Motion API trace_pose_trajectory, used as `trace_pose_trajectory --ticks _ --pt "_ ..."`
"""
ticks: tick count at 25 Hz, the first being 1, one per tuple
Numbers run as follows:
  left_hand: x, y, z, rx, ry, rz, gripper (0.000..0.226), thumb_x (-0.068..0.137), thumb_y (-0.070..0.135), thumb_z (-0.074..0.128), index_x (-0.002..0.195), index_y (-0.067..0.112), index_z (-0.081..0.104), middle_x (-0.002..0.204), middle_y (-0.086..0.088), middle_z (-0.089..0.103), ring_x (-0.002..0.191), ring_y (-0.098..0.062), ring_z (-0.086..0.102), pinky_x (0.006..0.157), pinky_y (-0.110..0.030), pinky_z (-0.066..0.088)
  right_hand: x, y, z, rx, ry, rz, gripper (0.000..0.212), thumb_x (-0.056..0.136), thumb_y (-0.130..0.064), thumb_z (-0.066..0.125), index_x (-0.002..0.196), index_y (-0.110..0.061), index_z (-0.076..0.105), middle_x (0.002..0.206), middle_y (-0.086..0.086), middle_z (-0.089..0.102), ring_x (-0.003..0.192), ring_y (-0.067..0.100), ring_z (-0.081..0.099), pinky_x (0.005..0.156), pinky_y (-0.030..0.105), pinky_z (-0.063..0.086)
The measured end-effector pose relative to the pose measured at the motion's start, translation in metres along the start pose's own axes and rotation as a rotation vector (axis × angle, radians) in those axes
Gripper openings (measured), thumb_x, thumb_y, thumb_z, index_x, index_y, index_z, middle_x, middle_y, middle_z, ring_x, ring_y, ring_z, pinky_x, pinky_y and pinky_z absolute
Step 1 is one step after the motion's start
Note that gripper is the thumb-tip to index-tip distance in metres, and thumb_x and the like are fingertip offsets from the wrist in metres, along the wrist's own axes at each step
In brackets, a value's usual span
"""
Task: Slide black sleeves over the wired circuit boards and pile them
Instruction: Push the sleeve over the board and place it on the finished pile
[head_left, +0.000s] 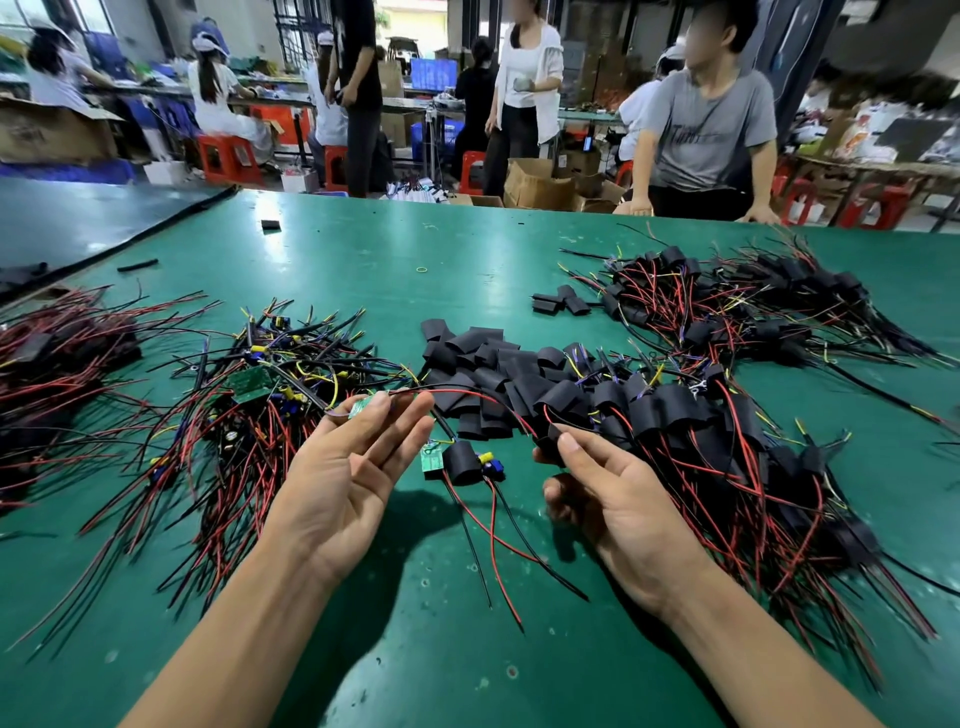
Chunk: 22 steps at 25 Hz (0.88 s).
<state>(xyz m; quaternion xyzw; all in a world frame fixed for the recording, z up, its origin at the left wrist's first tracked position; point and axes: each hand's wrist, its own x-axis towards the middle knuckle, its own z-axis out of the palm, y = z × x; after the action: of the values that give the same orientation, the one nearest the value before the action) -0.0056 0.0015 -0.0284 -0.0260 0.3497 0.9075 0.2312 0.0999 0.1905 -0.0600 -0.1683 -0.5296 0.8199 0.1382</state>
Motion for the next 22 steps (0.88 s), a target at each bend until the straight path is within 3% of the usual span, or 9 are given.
trace_pose_trajectory --ticks 7,11,17,22 --pt "0.0004 0.0009 -0.0003 0.022 -0.005 0.02 0.013 0.085 0.004 0.061 0.094 0.008 0.054 0.095 -0.023 0.074 0.095 -0.03 0.074 0.083 -0.037 0.059 -0.0033 -0.0008 0.0027 0.004 -0.061 0.009 0.028 0.077 -0.026 0.07 0.102 -0.015 0.076 0.095 0.009 0.073 0.061 0.013 0.06 0.059 0.024 0.049" --pt "0.0018 -0.0007 -0.0011 0.025 -0.003 0.028 0.012 0.088 0.002 0.06 0.094 0.009 0.053 0.096 -0.024 0.073 0.096 -0.031 0.073 0.082 -0.037 0.06 -0.0054 -0.0006 0.0053 0.032 -0.108 0.01 0.024 0.075 -0.03 0.072 0.096 -0.021 0.079 0.096 0.008 0.073 0.062 0.012 0.06 0.057 0.024 0.049" --pt "0.0055 -0.0046 -0.003 0.01 -0.011 0.055 0.029 0.078 0.003 0.065 0.1 0.013 0.049 0.094 -0.023 0.074 0.096 -0.032 0.073 0.073 -0.034 0.061 -0.008 -0.0028 0.0069 0.048 -0.134 -0.014 0.032 0.068 -0.031 0.078 0.098 -0.02 0.079 0.094 0.005 0.072 0.061 0.011 0.058 0.055 0.021 0.049" --pt "0.0071 -0.0042 -0.0055 0.005 -0.007 0.044 0.025 0.078 0.004 0.066 0.096 0.013 0.051 0.098 -0.024 0.073 0.098 -0.032 0.073 0.081 -0.037 0.06 -0.0073 -0.0022 0.0048 0.028 -0.125 -0.037 0.033 0.068 -0.025 0.079 0.1 -0.017 0.078 0.093 0.004 0.071 0.061 0.011 0.057 0.057 0.02 0.05"
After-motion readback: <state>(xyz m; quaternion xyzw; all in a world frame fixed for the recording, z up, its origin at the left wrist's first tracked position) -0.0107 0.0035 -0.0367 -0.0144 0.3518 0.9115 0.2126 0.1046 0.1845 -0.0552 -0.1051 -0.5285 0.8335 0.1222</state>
